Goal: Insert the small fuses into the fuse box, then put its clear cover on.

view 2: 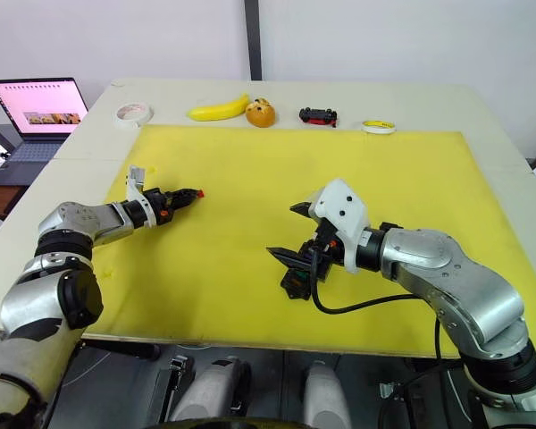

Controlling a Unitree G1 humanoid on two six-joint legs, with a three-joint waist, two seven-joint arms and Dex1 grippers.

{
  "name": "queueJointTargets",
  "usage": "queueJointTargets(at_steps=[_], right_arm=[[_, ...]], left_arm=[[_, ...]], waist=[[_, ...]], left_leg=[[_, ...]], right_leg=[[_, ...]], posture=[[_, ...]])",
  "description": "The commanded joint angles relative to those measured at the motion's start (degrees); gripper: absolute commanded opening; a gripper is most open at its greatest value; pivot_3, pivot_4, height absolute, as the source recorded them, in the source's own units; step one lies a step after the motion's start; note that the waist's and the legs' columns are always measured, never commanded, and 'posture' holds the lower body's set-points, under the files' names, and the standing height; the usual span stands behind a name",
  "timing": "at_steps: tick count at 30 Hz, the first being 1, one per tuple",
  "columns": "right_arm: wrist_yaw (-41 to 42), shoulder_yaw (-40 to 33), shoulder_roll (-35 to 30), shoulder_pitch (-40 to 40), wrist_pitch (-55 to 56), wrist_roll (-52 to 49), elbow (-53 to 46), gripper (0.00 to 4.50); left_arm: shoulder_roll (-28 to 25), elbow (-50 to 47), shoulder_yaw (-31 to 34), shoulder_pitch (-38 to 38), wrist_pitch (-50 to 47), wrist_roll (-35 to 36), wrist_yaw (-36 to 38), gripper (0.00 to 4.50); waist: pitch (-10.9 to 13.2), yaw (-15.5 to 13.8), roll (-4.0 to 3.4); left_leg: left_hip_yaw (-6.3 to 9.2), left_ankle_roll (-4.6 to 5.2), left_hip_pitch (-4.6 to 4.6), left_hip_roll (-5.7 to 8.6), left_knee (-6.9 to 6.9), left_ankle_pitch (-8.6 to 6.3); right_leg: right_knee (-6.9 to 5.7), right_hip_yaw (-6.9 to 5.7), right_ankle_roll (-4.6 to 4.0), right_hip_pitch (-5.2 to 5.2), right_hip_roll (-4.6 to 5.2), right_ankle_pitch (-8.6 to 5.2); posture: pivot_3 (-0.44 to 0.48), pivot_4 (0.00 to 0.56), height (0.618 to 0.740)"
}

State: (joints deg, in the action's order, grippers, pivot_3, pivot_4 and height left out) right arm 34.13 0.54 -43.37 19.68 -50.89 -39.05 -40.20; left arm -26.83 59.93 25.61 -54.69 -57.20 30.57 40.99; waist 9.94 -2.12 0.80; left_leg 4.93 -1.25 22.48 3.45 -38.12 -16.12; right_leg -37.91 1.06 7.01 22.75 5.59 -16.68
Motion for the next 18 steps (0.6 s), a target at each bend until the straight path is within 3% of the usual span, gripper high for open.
queueJointTargets(at_steps=[1, 11, 18], right_arm=[[0.0, -1.9, -0.3, 0.5, 0.6, -0.3, -1.3, 4.5], [0.0, -2.8, -0.3, 0.3, 0.4, -1.2, -1.3, 4.5], [-5.7, -7.4, 6.3, 2.3, -4.7, -11.0, 0.8, 4.5]], left_arm=[[0.6, 1.0, -1.3, 1.9, -1.0, -0.8, 0.9, 0.05], [-1.5, -3.7, 1.0, 1.2, -5.7, 2.3, 1.2, 0.05], [1.2, -31.0, 7.1, 4.3, -27.3, 16.0, -2.2, 0.05]], waist=[[0.0, 0.1, 0.0], [0.0, 1.1, 0.03], [0.2, 1.8, 0.29]], left_leg=[[-0.01, 0.0, 0.0, -0.01, 0.01, 0.0], [-0.01, -0.01, 0.01, -0.05, 0.02, 0.0], [0.03, -0.12, 0.49, -0.12, -0.02, 0.07]], right_leg=[[0.0, 0.0, 0.0, 0.01, 0.0, 0.0], [0.0, 0.0, 0.0, 0.03, -0.02, 0.0], [-0.12, 0.04, -0.01, 0.53, -0.02, 0.01]], posture=[[0.0, 0.15, 0.74], [0.0, 0.15, 0.74], [0.0, 0.15, 0.74]])
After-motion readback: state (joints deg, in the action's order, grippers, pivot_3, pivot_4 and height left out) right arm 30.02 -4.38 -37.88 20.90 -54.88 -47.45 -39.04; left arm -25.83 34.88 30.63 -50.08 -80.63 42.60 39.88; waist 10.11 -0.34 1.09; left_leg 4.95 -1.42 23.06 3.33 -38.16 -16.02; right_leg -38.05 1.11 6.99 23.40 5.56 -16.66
